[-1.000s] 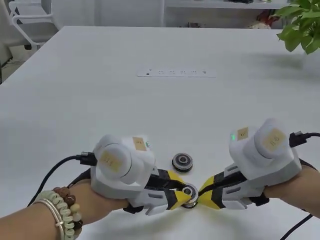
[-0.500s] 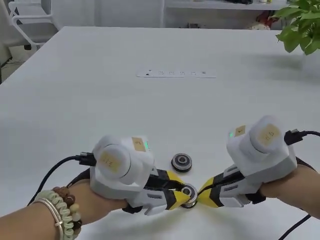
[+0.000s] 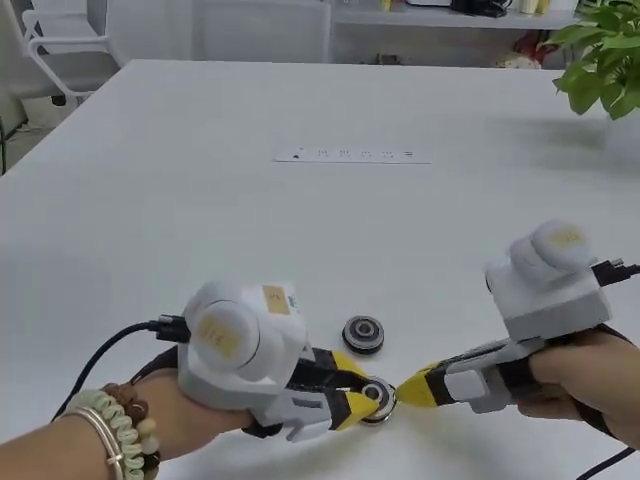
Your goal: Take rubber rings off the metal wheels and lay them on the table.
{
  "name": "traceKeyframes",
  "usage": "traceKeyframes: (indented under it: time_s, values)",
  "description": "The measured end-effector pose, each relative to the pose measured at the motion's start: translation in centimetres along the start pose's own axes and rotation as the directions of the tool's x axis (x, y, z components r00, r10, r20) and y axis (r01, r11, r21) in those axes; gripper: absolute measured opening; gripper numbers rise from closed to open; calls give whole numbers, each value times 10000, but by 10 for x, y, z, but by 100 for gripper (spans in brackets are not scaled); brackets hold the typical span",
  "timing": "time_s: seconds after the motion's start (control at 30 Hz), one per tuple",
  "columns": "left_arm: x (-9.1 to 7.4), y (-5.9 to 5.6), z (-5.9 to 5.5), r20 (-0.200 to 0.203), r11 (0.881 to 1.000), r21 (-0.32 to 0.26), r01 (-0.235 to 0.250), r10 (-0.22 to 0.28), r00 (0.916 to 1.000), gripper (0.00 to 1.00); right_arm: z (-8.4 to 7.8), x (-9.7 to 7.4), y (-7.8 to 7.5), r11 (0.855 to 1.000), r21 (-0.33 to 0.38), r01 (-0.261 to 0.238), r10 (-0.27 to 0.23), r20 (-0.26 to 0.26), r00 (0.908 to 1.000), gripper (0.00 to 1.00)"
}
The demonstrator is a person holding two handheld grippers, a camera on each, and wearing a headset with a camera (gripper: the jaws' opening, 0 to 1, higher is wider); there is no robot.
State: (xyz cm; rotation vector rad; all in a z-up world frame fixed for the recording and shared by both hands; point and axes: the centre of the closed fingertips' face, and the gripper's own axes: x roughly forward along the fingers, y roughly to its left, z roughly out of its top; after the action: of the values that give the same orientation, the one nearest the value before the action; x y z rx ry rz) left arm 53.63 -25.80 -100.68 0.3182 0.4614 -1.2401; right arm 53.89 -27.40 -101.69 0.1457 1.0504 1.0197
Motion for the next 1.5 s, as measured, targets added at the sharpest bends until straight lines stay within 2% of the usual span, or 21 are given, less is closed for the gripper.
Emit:
traceKeyframes:
  time_s: [0.5, 0.67, 1.07, 1.23, 1.33, 1.43, 1.47, 1.5]
  values:
    - [0, 1, 0, 61, 9998, 37, -205, 205, 9998, 13, 4, 3, 6, 9991, -428, 74, -75, -35, 10000, 0]
    - [0, 1, -1, 30, 9996, 131, -249, 249, 9997, 13, 5, 5, 11, 9968, -791, 134, -141, -83, 9999, 0]
    - [0, 1, -1, 10, 9995, 180, -264, 264, 9997, 13, 5, 5, 19, 9945, -1051, 14, -21, -68, 10000, 0]
    - [0, 1, -1, 18, 9995, 168, -271, 270, 9996, 13, 9, 5, 25, 9947, -986, -305, 317, 110, 9994, 0]
    - [0, 1, 0, 23, 9995, 153, -270, 270, 9996, 13, 9, 7, 26, 9934, -1105, -293, 302, 73, 9995, 0]
    - [0, 1, -1, 23, 9995, 133, -278, 277, 9996, 13, 13, 6, 31, 9931, -1002, -607, 635, 244, 9977, 0]
    - [0, 1, 0, 29, 9995, 123, -277, 277, 9996, 13, 24, 5, 41, 9902, -840, -1118, 1194, 919, 9886, 0]
    - [0, 1, 0, 36, 9995, 115, -281, 280, 9996, 13, 26, 3, 43, 9903, -563, -1269, 1319, 977, 9864, 0]
